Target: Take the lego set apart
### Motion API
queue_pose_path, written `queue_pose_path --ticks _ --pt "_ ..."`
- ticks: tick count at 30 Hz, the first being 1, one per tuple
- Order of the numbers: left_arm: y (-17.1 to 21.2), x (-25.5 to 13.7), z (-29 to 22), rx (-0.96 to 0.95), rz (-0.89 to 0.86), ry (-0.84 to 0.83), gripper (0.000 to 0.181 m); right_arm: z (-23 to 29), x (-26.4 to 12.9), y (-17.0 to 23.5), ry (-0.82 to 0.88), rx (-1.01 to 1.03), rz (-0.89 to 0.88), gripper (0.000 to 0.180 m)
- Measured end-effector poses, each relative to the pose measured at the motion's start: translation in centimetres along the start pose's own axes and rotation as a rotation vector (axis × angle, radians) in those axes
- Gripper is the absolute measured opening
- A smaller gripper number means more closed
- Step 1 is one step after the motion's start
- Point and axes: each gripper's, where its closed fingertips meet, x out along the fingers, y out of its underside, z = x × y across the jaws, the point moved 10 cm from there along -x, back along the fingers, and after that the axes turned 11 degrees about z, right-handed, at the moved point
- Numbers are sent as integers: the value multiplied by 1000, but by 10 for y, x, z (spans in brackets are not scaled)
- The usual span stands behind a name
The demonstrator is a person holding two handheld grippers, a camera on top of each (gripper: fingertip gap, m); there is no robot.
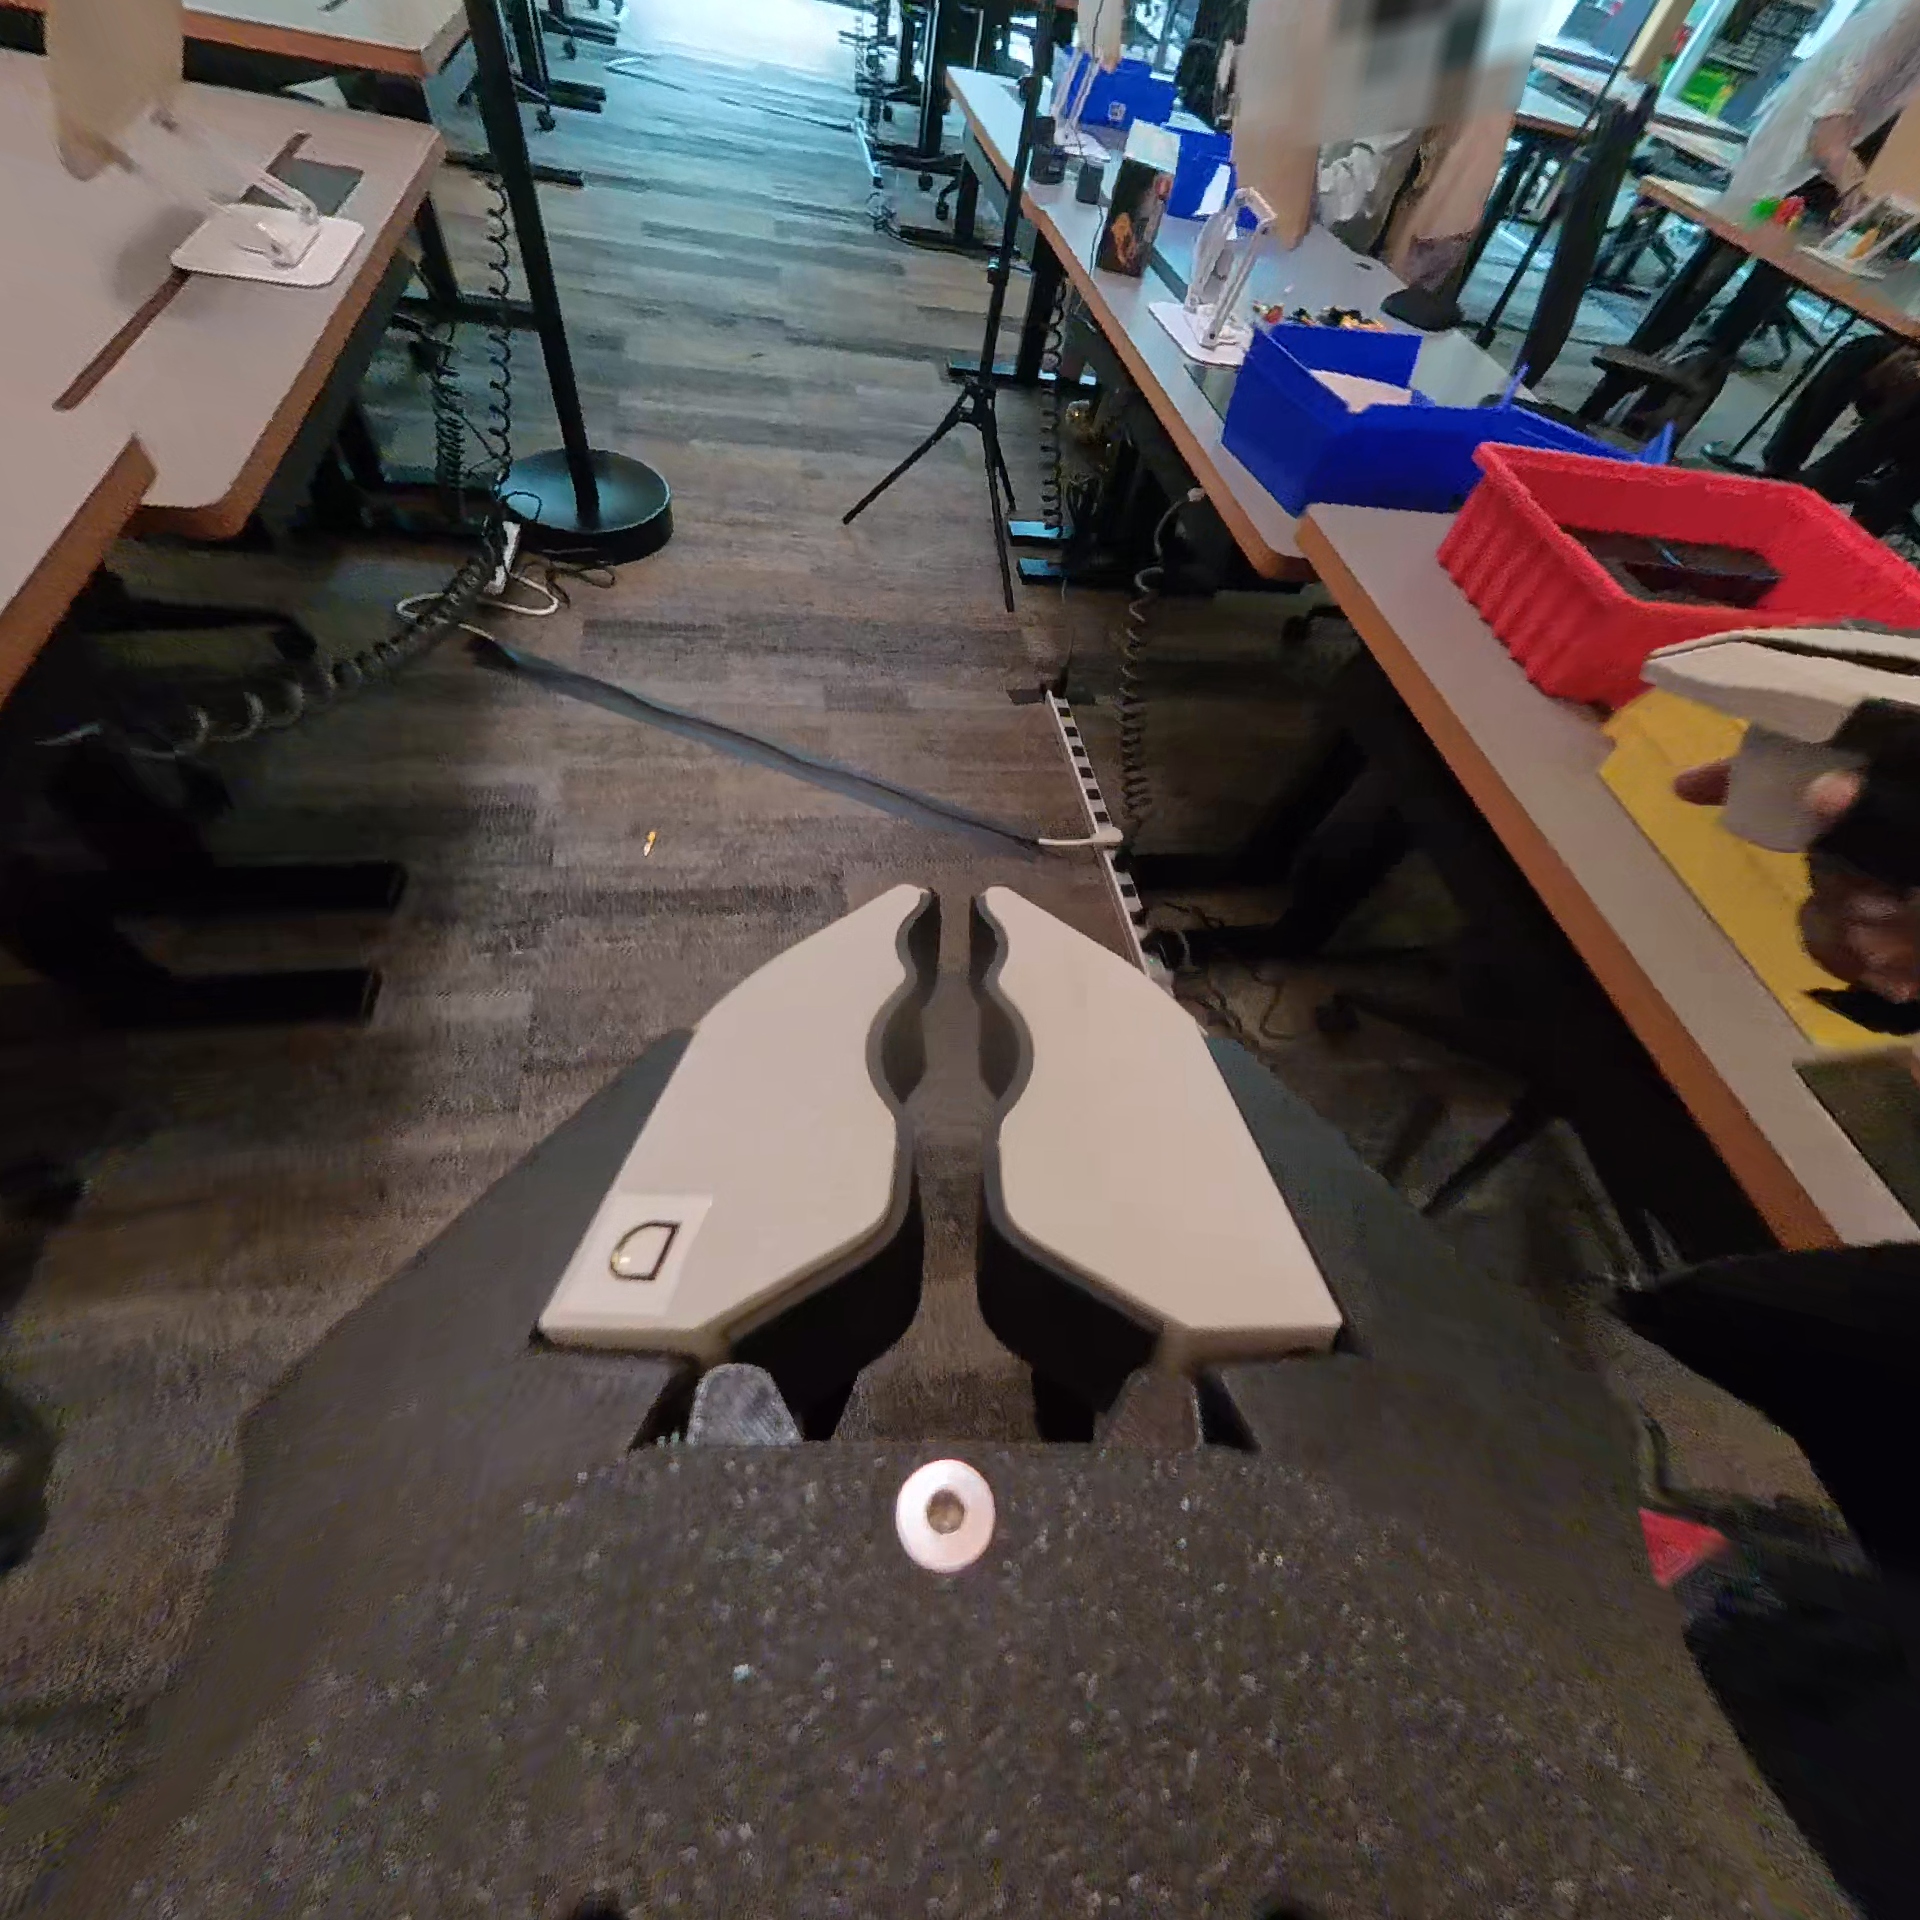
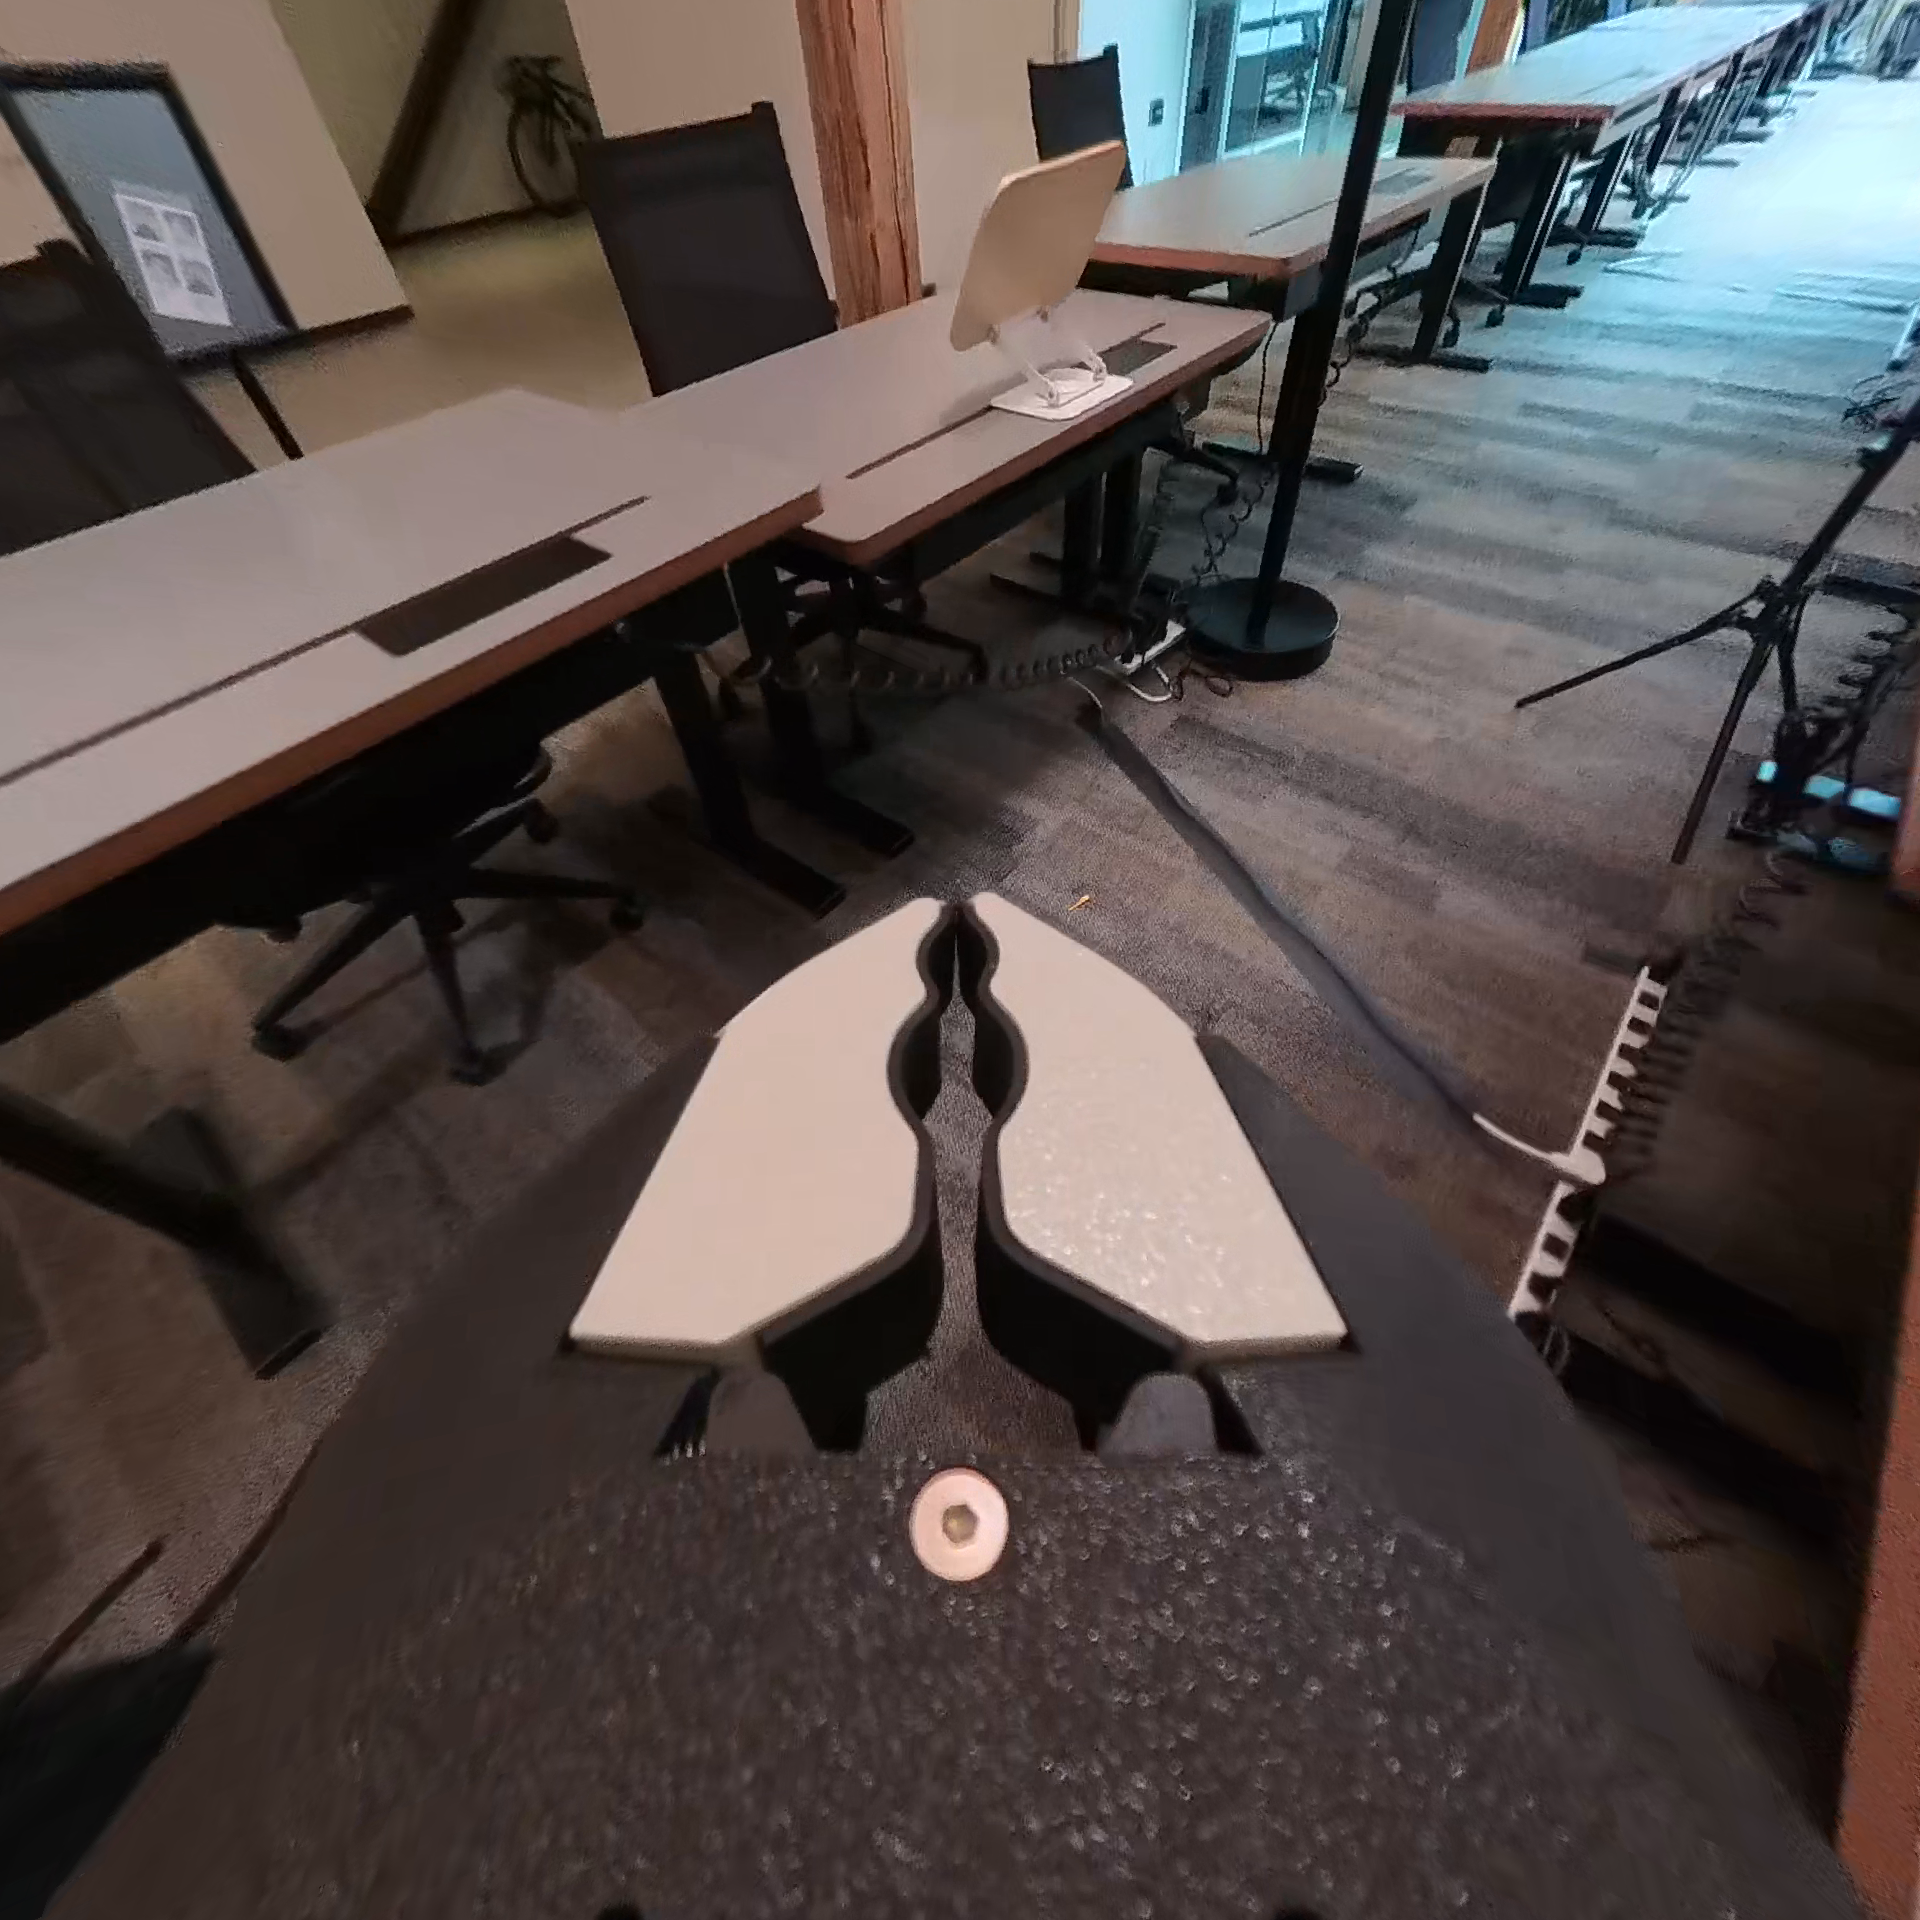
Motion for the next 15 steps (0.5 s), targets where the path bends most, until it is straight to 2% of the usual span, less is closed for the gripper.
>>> queue_pose_path --ticks 4,8,11,15 --pt "-63 134 85 -30 48 30 8 -23 103 -65 -11 7 51 0" --pt "-111 286 172 27 132 14 12 -53 225 -104 26 -18 61 0" --pt "-132 412 241 97 189 -8 11 -82 327 -119 9 -45 14 0" --pt "-147 574 327 132 284 -11 12 -125 465 -147 36 -61 62 1"
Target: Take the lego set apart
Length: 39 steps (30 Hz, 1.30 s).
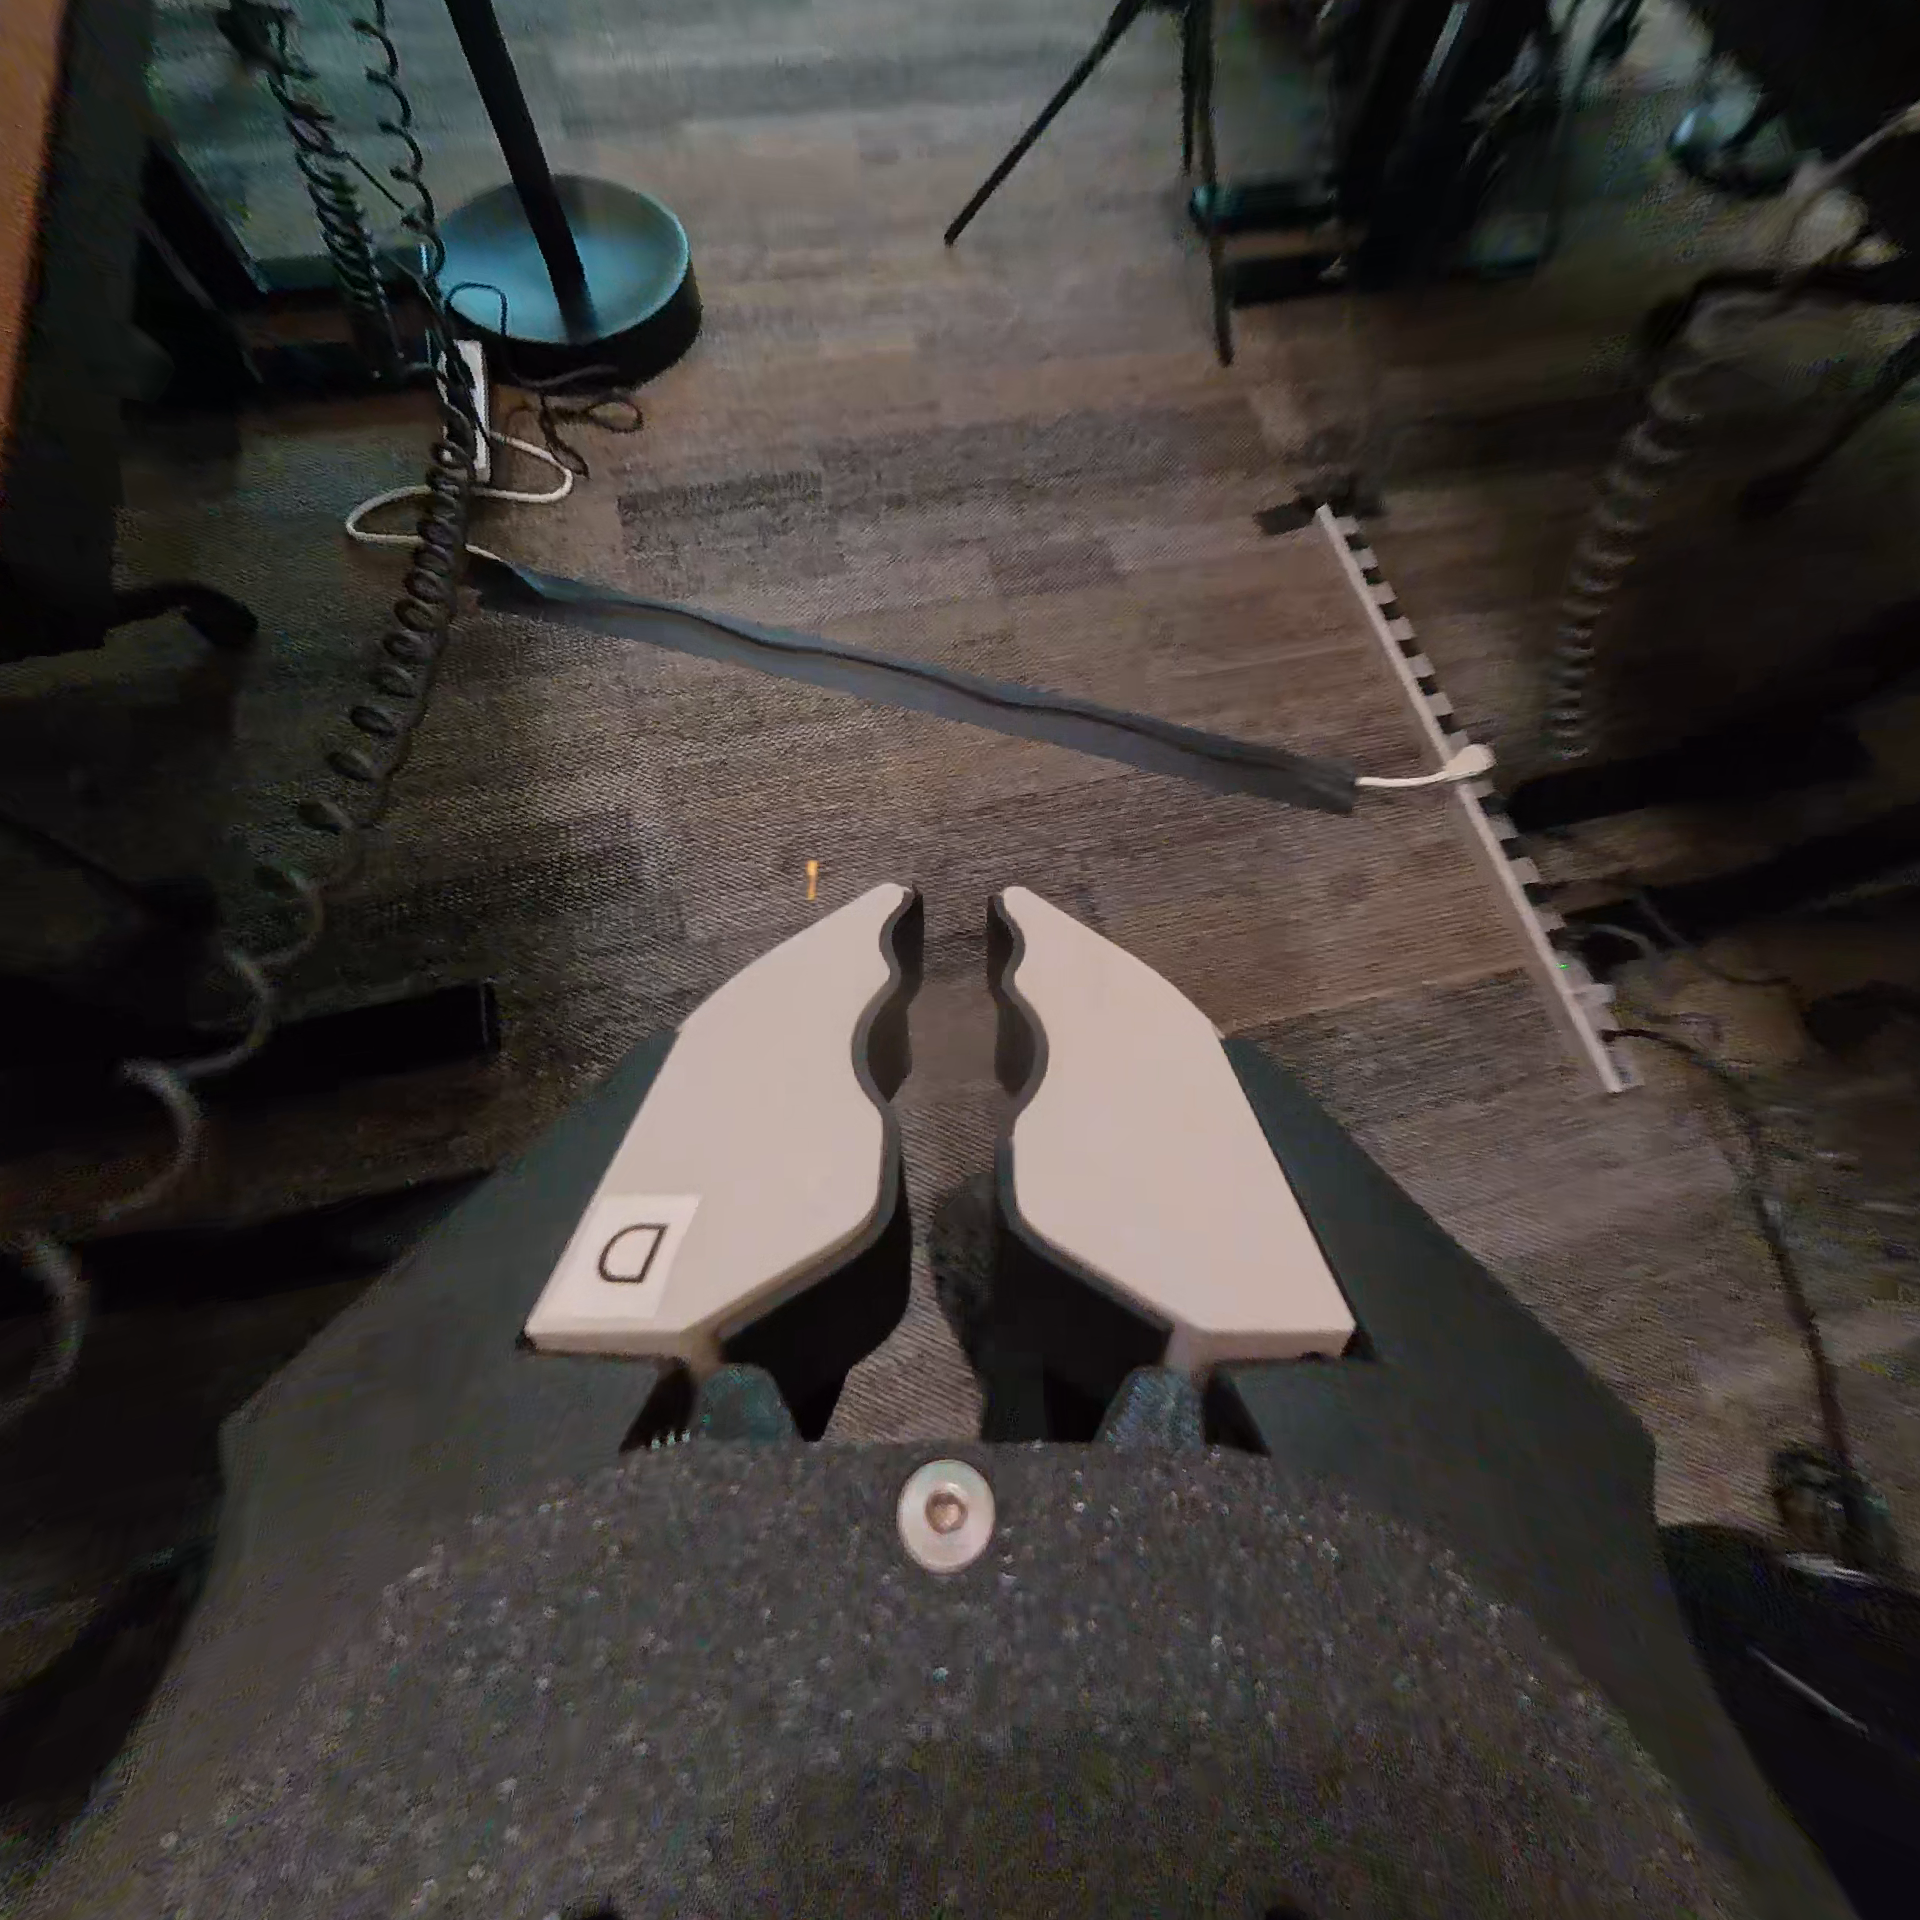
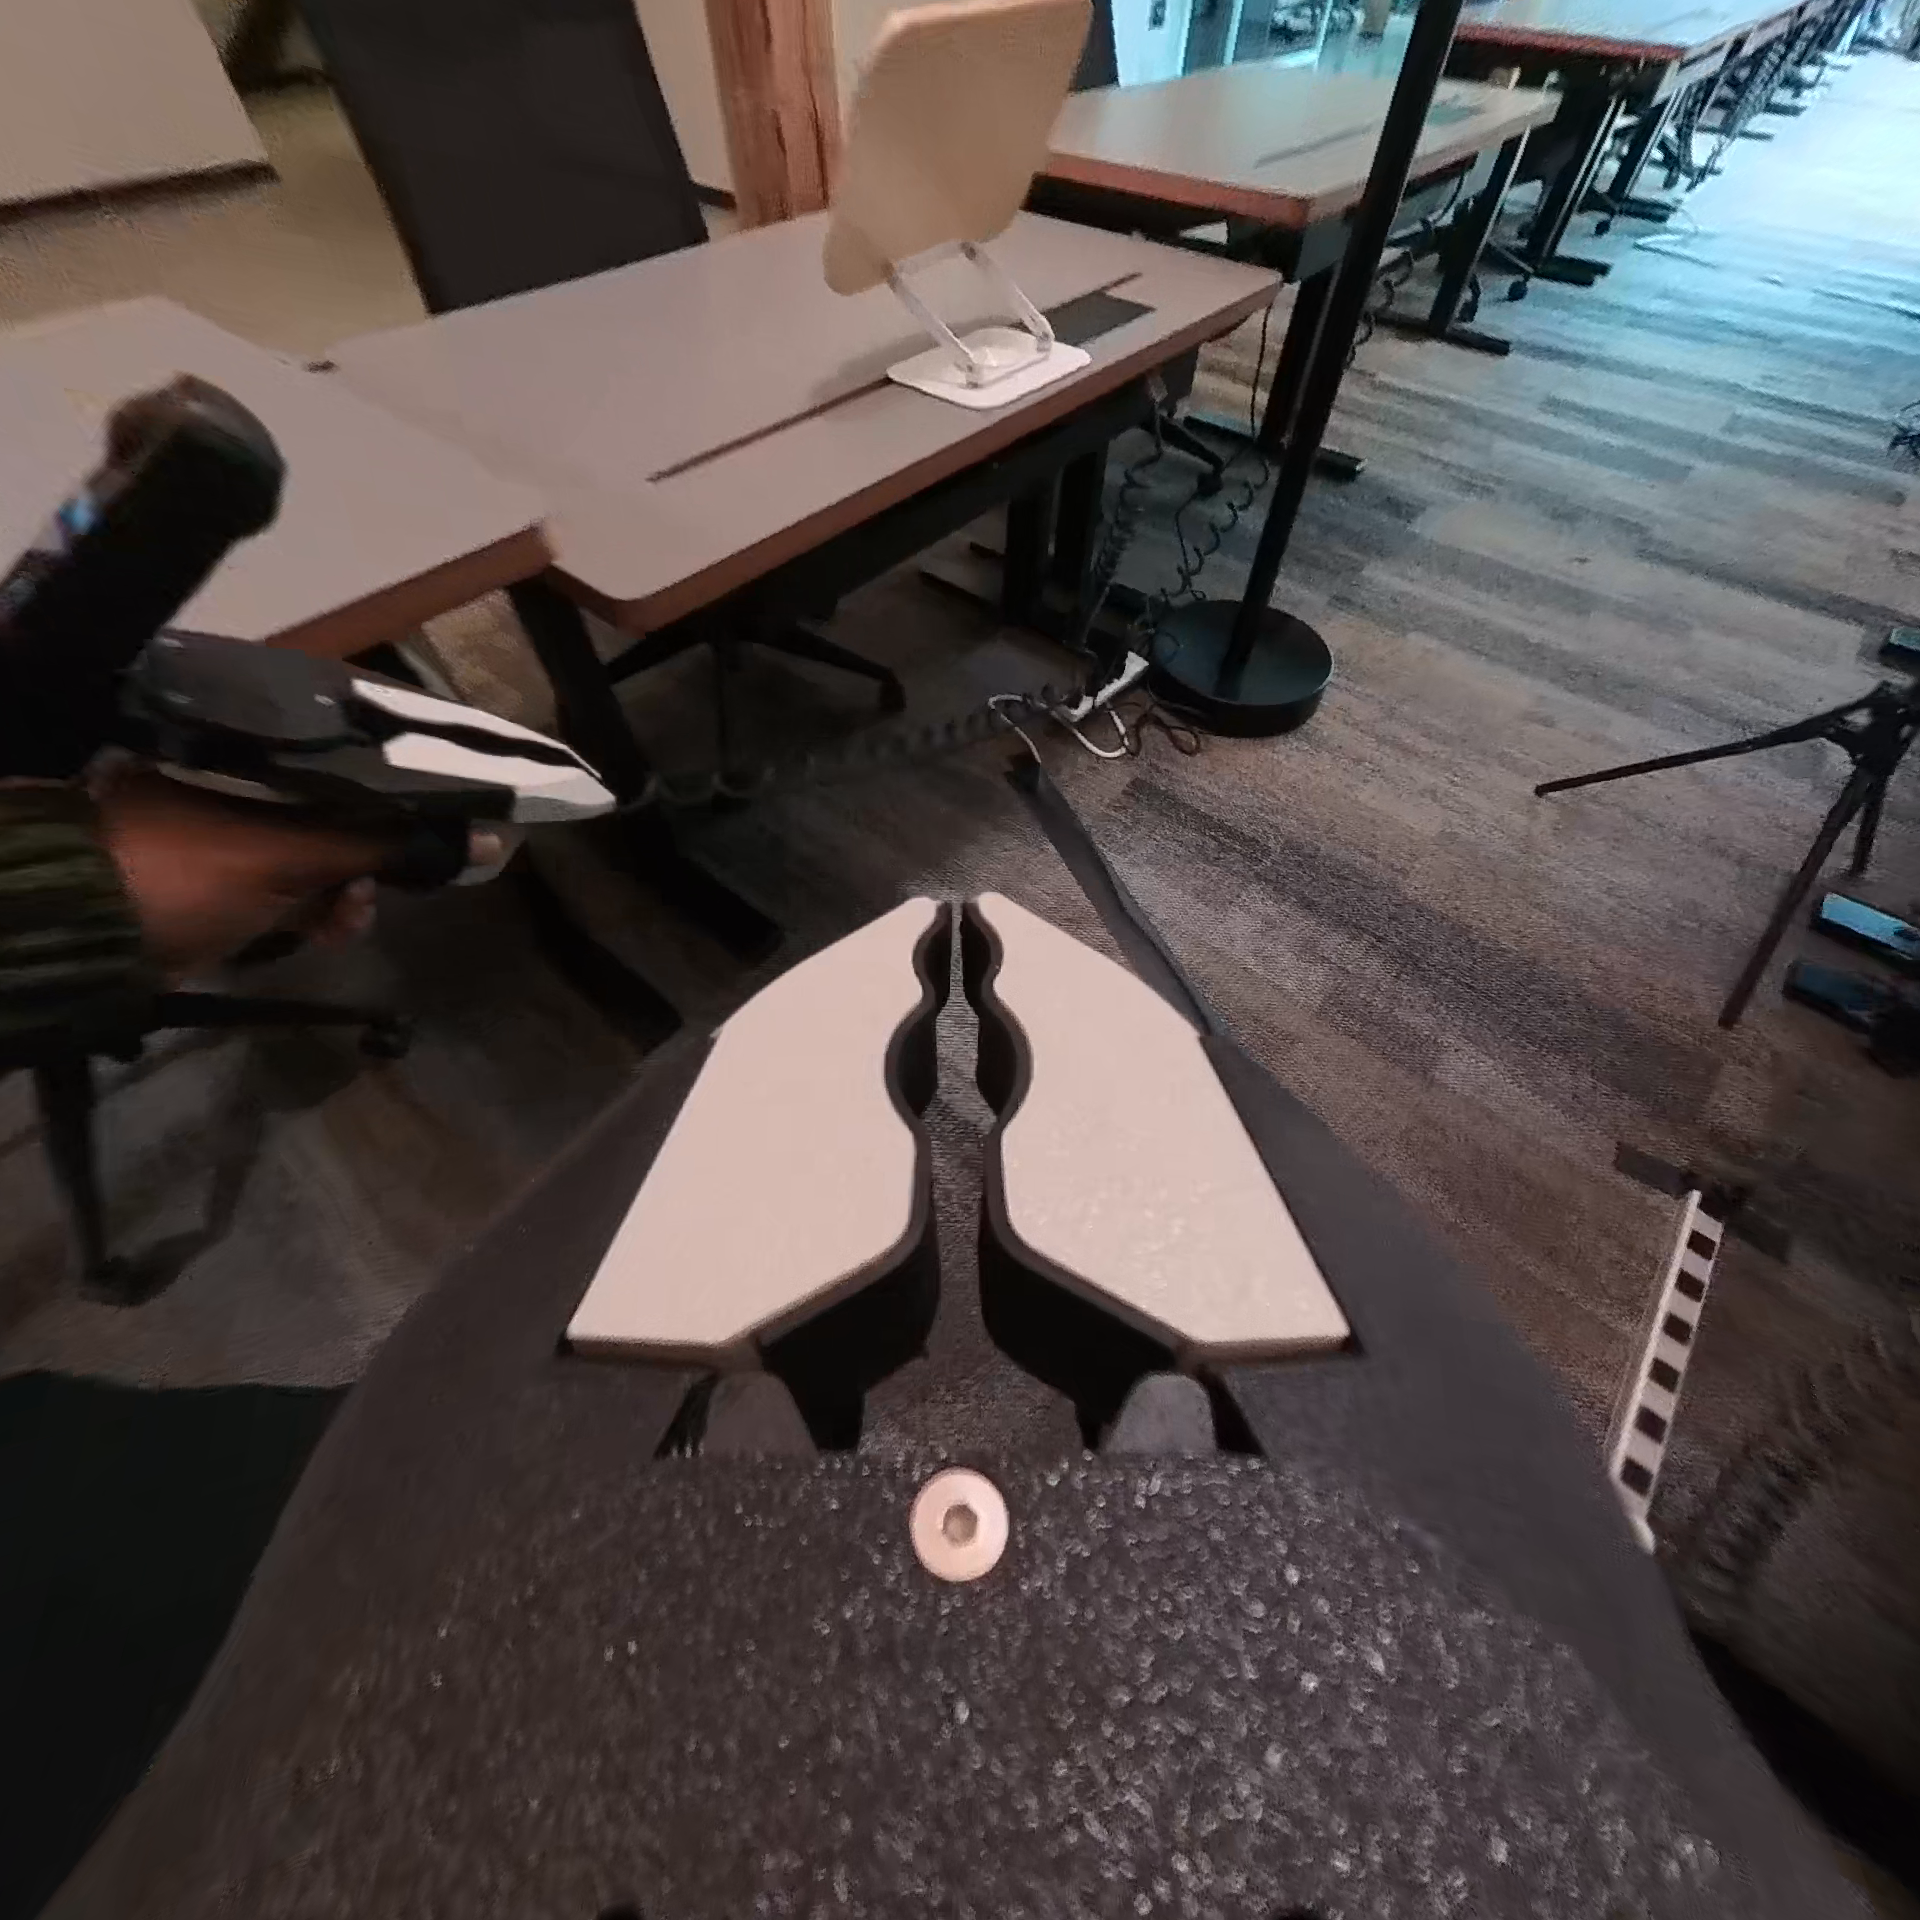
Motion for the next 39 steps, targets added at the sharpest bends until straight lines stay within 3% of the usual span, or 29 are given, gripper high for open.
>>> queue_pose_path --ticks 4,8,14,19,22,28,39 --pt "-24 145 65 -4 85 -15 14 -48 130 -4 -39 15 71 2" --pt "-10 303 113 -15 124 -32 16 -94 265 46 -151 -4 101 7" --pt "66 537 161 22 232 -43 26 -158 425 157 -165 -84 124 9" --pt "142 684 185 56 331 -20 35 -199 494 227 -145 -83 130 11" --pt "172 741 189 68 362 2 34 -213 508 252 -144 -87 158 11" --pt "205 814 195 88 412 42 31 -235 507 276 -113 -106 189 10" --pt "207 836 193 199 425 22 14 -254 471 291 19 -72 201 10"
